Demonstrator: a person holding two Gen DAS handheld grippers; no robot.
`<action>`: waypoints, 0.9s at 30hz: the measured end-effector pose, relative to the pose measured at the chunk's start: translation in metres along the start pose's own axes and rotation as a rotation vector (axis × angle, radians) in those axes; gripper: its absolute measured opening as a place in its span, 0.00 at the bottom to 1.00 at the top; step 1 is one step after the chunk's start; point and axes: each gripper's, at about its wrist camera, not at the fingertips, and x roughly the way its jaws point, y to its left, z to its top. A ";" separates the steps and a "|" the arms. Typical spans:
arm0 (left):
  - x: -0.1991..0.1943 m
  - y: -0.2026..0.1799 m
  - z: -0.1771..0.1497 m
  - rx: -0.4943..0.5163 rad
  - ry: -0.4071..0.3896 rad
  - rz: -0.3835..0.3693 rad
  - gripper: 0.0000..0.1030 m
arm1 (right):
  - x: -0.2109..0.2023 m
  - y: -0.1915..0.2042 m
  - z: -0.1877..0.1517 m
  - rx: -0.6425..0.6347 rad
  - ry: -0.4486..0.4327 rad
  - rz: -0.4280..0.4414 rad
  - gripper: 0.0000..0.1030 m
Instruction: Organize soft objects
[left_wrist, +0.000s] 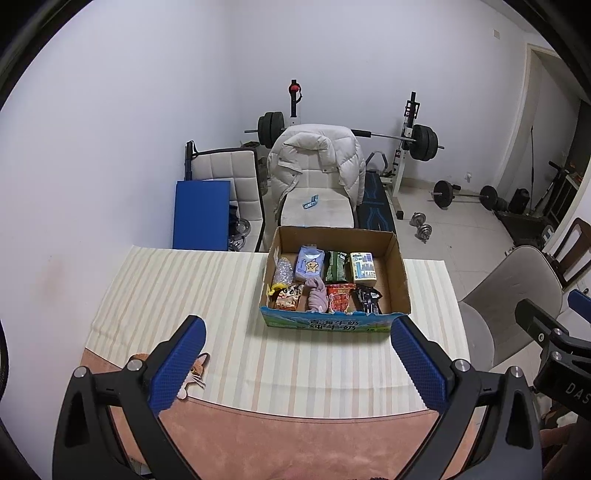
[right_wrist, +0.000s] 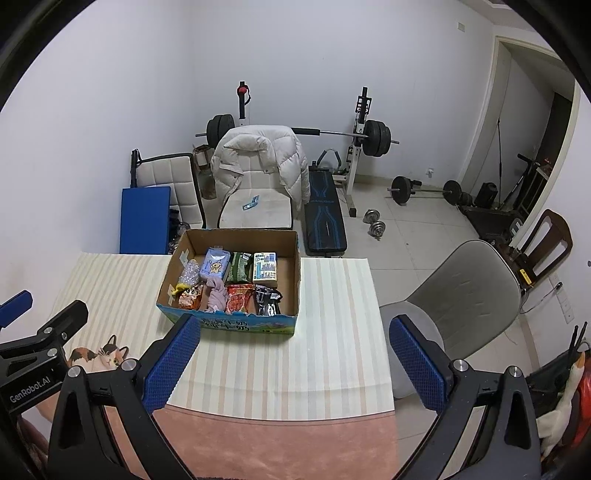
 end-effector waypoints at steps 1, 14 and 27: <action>0.001 0.001 0.000 -0.002 0.001 -0.002 1.00 | 0.003 0.002 0.000 0.000 0.000 0.000 1.00; 0.001 0.001 -0.001 0.003 -0.002 -0.001 1.00 | 0.005 0.002 -0.001 -0.003 -0.012 -0.014 1.00; 0.002 0.008 0.000 0.022 0.006 0.001 1.00 | 0.004 -0.001 0.001 0.000 -0.004 -0.009 1.00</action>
